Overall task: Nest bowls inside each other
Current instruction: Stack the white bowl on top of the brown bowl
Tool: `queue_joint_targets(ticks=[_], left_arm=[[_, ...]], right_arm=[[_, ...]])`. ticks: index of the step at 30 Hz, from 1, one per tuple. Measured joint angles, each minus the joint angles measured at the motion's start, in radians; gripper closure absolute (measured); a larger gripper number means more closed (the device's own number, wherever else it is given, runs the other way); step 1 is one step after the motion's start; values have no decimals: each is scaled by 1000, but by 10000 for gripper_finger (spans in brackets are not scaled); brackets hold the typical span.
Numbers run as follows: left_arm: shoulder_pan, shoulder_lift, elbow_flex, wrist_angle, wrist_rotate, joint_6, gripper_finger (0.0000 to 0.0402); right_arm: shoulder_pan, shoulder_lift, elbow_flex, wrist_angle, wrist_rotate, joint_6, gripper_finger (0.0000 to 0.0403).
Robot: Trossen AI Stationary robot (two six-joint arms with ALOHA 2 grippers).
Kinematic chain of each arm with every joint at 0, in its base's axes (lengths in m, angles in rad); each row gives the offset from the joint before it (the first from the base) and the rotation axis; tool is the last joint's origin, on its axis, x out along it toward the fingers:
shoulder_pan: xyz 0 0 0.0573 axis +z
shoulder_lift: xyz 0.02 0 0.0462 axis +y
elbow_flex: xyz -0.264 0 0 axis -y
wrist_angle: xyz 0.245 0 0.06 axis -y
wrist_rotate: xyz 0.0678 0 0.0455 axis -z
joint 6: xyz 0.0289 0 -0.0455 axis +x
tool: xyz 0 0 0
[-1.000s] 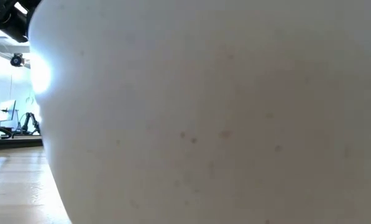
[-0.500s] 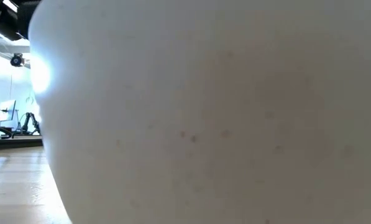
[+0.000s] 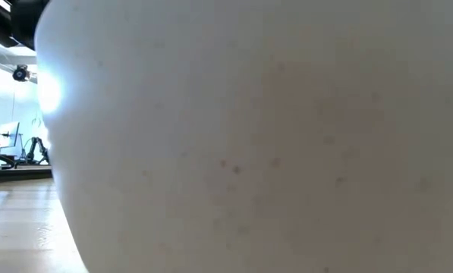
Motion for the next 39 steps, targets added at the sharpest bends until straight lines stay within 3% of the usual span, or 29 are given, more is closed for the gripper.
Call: queue_joint_targets(ticks=[26, 39], left_arm=[[0, 8, 0, 9, 2, -25, 95], [-7, 14, 0, -48, 5, -27, 95]], right_arm=[[2, 32, 0, -38, 14, -49, 391], [31, 27, 0, -10, 13, -20, 287]])
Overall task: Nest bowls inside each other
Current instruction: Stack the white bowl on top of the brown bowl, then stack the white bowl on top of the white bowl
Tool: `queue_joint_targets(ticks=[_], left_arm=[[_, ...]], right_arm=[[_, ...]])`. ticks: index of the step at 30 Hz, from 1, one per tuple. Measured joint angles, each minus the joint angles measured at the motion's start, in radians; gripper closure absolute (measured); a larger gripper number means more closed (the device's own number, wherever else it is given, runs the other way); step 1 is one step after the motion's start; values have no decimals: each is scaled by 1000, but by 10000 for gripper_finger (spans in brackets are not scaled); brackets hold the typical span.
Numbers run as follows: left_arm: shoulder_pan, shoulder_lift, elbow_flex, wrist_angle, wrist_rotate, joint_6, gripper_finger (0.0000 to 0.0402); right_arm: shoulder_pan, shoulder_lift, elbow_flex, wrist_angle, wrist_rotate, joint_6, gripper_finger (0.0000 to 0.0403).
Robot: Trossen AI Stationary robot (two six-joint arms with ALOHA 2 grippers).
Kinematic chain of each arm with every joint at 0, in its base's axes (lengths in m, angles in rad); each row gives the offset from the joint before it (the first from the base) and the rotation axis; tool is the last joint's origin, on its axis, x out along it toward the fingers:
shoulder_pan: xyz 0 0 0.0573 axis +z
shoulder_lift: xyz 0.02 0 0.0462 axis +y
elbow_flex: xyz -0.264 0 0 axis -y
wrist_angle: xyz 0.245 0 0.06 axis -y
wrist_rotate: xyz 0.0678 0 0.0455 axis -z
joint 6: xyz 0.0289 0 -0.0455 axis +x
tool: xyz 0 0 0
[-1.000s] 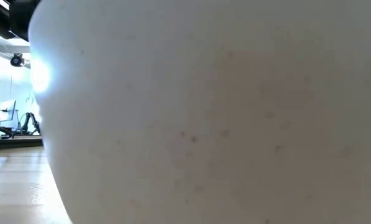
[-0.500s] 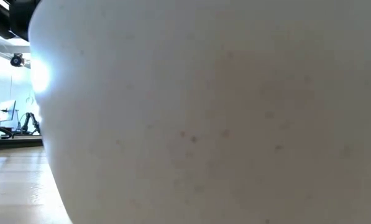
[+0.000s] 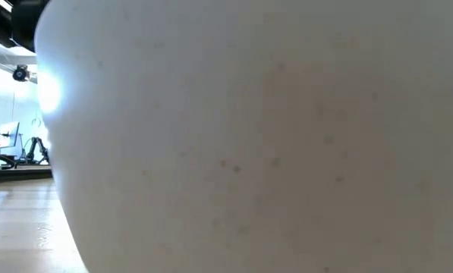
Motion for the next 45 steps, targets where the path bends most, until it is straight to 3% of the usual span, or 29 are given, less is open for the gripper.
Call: queue_joint_targets(ticks=[6, 14, 19, 23, 26, 29, 33, 36, 40, 45], left_arm=[[-6, 42, 0, -82, 0, -2, 95], [-6, 153, -1, 1, -22, 39, 95], [-4, 242, 0, 104, -47, 164, 95], [-3, 299, 0, 199, -129, 252, 95], [8, 332, 6, 309, -210, 260, 95], [13, 348, 21, 400, -304, 151, 95], [13, 352, 41, 441, -359, -131, 95], [12, 346, 50, 470, -360, -378, 95], [9, 345, 60, 513, -327, -573, 95], [1, 343, 112, 591, -312, -698, 95]], right_arm=[[0, -65, 0, 34, 28, -10, 258], [0, -227, -43, 107, 89, -71, 263], [-1, -339, -232, 309, 90, -160, 279], [-14, -422, -412, 486, 88, -227, 290], [-36, -486, -505, 572, 50, -153, 297], [-57, -561, -572, 638, -83, 40, 302], [-55, -681, -660, 812, -282, 329, 308], [-6, -772, -734, 1020, -323, 517, 310], [106, -862, -826, 1411, -239, 683, 308], [257, -873, -878, 1863, 62, 672, 308]])
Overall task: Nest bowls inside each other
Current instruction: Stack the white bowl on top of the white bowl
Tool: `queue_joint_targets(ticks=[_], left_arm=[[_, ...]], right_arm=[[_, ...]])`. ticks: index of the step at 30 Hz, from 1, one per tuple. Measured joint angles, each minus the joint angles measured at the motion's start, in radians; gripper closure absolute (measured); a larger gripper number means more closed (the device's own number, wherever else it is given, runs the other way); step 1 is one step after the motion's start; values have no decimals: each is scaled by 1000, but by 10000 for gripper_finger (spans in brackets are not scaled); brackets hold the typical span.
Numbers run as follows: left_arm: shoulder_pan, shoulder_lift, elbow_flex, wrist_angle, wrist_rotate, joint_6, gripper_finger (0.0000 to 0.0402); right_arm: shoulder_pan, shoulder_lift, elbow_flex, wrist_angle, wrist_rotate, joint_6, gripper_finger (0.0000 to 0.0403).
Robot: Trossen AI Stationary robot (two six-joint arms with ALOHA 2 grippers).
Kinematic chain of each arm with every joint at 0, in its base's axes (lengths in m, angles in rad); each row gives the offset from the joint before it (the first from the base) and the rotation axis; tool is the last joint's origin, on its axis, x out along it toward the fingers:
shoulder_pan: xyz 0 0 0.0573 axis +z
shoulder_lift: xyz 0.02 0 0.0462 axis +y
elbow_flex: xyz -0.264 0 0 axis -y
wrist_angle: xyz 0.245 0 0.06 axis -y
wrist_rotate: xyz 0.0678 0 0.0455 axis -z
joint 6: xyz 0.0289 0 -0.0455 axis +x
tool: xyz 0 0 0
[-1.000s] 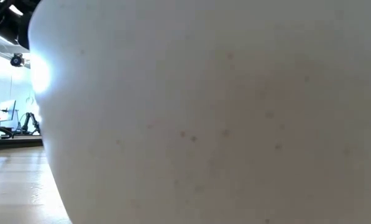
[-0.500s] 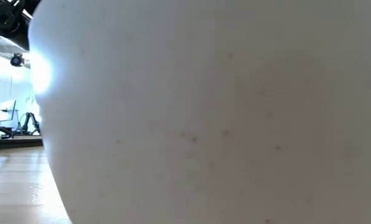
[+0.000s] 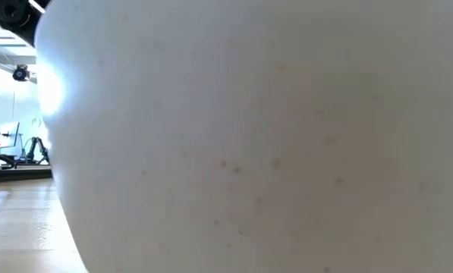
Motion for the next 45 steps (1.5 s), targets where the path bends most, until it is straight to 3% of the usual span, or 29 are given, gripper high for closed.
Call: queue_joint_targets(ticks=[3, 8, 12, 15, 18, 21, 25, 29, 37, 45], left_arm=[[0, -12, 61, 14, 0, 8, 95], [0, -29, 176, 19, 1, 89, 95], [5, -30, 271, 18, 1, 77, 95], [22, -30, 323, 10, 25, 118, 95], [43, -30, 346, 4, 75, 172, 95], [51, -30, 348, -28, 83, 181, 95], [53, -30, 347, -65, 82, 177, 95], [55, -30, 340, -96, 82, 181, 95], [66, -30, 341, -140, -29, 204, 95], [65, -30, 341, -141, -30, 203, 95]], right_arm=[[51, 16, 17, 112, 72, -182, 308], [57, 49, 122, 95, 113, -592, 311], [34, 94, 241, 103, 259, -553, 317], [-23, 125, 291, 68, 289, -513, 318], [-121, 130, 314, -223, 379, -380, 317], [-243, 133, 359, -739, 441, -327, 316], [-388, 183, 472, -1321, 286, -462, 316], [-458, 259, 541, -1605, 185, -762, 316], [-462, 416, 537, -1767, 66, -1360, 316], [-474, 555, 536, -1622, 66, -1492, 316]])
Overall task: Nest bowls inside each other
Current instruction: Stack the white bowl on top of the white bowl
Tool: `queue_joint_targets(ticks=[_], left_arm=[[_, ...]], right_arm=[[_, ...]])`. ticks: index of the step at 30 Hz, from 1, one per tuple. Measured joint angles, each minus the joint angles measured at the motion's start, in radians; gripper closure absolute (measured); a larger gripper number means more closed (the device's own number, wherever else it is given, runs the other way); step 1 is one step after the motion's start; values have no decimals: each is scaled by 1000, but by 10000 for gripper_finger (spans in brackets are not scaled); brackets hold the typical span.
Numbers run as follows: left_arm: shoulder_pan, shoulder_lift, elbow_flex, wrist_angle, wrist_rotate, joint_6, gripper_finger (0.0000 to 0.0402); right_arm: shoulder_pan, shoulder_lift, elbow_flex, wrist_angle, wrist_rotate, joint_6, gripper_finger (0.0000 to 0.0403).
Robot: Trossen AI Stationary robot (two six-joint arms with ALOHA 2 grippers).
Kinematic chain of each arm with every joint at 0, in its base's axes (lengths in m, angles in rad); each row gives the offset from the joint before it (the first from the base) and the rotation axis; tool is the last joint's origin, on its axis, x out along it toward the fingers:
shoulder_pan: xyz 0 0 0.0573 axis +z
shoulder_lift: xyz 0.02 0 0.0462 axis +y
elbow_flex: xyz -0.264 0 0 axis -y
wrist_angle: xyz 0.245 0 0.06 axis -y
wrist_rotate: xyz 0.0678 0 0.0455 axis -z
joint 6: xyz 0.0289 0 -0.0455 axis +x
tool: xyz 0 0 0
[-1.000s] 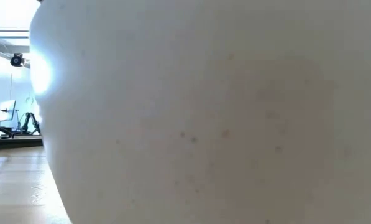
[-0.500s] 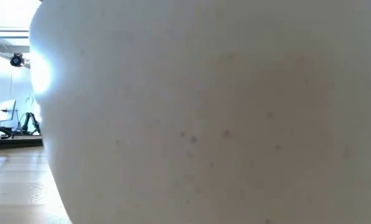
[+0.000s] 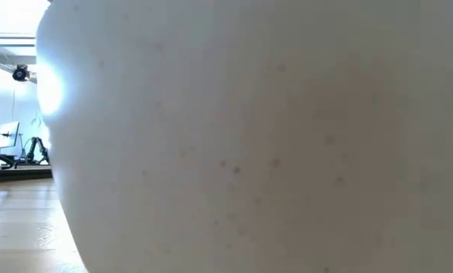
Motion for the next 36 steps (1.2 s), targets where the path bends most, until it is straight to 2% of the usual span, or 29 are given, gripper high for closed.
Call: queue_joint_targets(ticks=[6, 17, 24, 30, 36], left_arm=[[-1, 0, 0, 0, 0, -51, 95], [-6, 0, 0, 0, 0, -53, 95], [-6, 0, 0, 0, 0, -54, 95], [-6, 0, 0, 0, 3, -55, 95], [-6, 0, 0, 0, 4, -55, 95]], right_arm=[[-8, 87, 0, 52, -60, -19, 316], [-16, 189, -1, 76, -74, 9, 316], [-16, 193, -1, 75, -83, 24, 316], [-17, 193, -1, 61, -177, 57, 316], [-19, 213, -1, 64, -178, 52, 316]])
